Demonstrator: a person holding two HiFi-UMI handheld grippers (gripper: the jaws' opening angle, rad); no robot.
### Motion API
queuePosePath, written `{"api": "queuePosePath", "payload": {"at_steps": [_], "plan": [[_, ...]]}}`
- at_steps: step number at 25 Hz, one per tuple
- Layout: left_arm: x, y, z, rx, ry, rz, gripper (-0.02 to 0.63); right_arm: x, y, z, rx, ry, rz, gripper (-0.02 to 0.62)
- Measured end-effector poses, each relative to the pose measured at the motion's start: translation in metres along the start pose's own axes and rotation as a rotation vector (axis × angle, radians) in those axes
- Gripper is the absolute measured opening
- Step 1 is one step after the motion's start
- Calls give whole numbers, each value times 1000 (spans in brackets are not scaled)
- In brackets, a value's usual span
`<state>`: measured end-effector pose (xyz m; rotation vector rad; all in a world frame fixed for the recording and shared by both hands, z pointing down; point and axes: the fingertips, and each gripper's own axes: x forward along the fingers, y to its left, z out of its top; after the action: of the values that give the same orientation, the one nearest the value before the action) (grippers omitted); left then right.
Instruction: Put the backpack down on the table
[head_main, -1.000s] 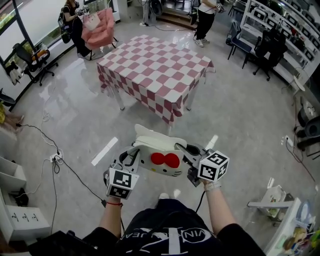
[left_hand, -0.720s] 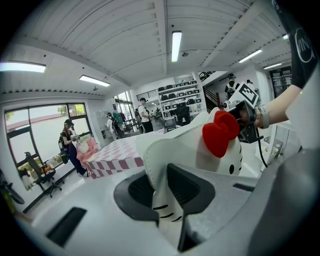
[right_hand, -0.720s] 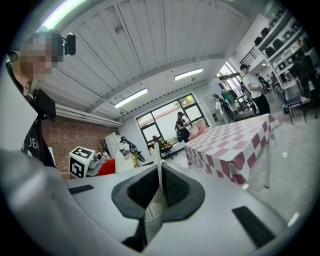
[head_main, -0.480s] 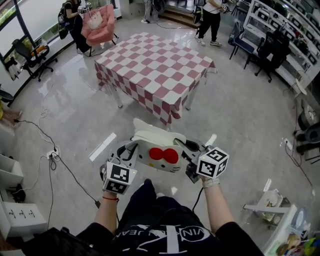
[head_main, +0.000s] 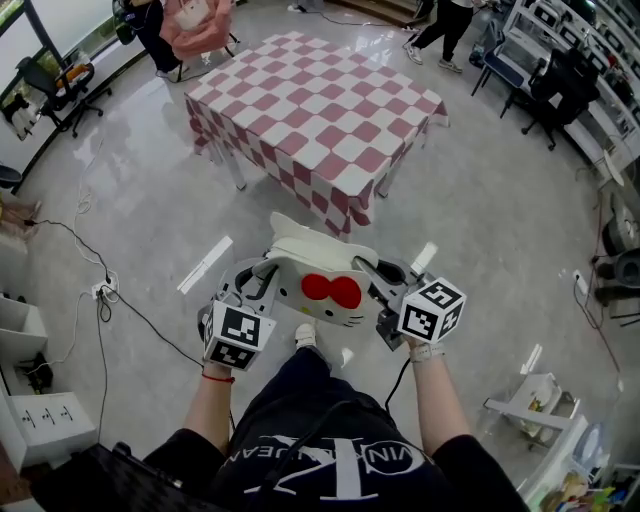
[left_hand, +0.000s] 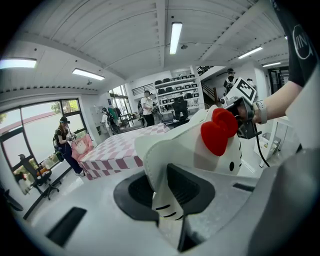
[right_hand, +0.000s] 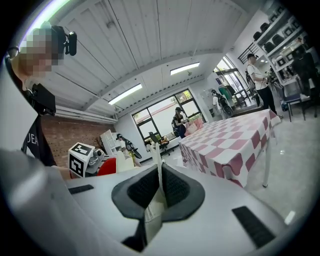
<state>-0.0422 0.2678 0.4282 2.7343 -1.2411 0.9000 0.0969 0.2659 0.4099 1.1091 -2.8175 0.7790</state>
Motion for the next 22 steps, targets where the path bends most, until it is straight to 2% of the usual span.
{"api": "queuePosePath", "payload": {"at_steps": [12, 22], "plan": [[69, 84, 44, 41, -52, -10, 72, 64, -60, 64, -6, -48, -28, 11], [103, 120, 50, 51, -72, -36, 72, 99, -86, 83, -2, -48, -54, 11]]}}
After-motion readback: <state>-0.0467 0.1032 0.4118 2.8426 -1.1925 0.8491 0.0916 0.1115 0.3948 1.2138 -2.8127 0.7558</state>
